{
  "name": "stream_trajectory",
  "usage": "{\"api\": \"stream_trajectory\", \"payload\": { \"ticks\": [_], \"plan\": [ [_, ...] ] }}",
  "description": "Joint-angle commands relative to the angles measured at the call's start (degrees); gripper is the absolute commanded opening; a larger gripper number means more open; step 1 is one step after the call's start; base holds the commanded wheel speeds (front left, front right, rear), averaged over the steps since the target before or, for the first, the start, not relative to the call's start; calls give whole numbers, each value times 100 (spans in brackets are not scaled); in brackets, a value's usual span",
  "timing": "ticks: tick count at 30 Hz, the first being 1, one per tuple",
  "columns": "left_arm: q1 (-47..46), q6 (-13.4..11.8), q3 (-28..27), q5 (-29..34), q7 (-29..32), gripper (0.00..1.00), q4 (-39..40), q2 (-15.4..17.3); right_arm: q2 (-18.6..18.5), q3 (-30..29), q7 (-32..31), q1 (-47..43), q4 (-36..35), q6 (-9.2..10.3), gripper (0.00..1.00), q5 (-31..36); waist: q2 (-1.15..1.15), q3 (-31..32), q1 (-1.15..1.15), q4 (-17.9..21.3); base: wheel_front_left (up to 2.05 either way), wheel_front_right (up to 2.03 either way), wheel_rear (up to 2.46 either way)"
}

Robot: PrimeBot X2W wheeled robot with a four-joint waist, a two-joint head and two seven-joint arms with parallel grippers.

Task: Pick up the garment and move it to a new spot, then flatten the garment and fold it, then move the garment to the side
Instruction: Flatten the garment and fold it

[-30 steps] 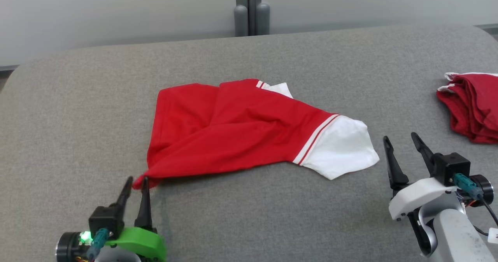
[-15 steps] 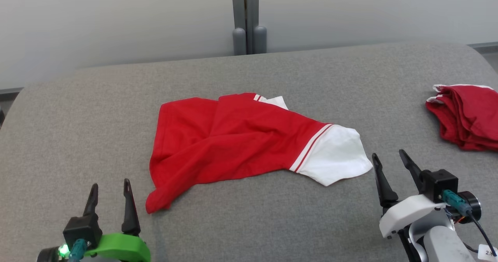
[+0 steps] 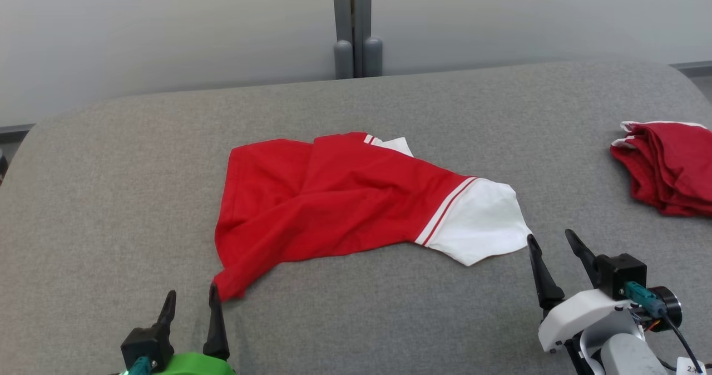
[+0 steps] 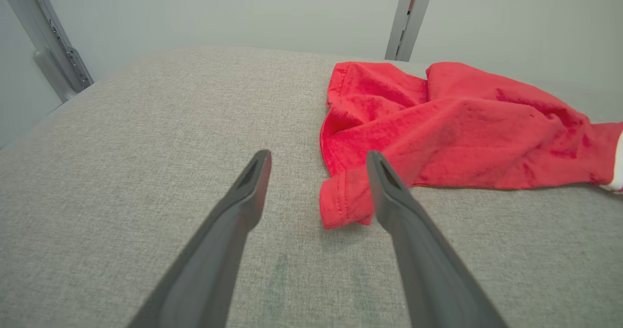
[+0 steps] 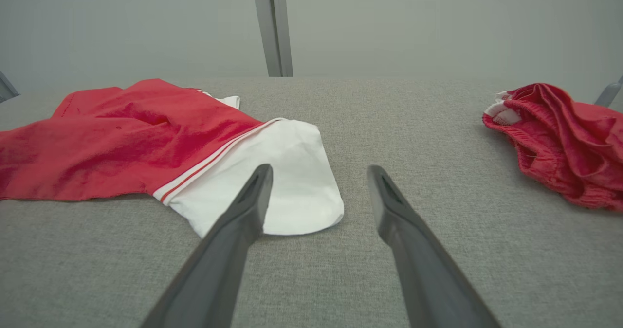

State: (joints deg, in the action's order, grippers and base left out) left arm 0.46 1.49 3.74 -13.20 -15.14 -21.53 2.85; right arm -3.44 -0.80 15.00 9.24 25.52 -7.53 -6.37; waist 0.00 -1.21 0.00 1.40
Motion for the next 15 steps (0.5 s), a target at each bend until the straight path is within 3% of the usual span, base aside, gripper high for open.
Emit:
{"api": "stream_trajectory", "payload": {
  "ticks": [1,15],
  "plan": [
    [-180,42,28,-36,4,100,-91,18,-33,12,23,94,9,10,100,50,0,-113,0,-24,0,0,0],
    [-1143,234,209,-188,4,100,-1158,18,-2,-87,23,802,219,10,100,333,0,-986,0,-52,0,0,0]
  ]
}}
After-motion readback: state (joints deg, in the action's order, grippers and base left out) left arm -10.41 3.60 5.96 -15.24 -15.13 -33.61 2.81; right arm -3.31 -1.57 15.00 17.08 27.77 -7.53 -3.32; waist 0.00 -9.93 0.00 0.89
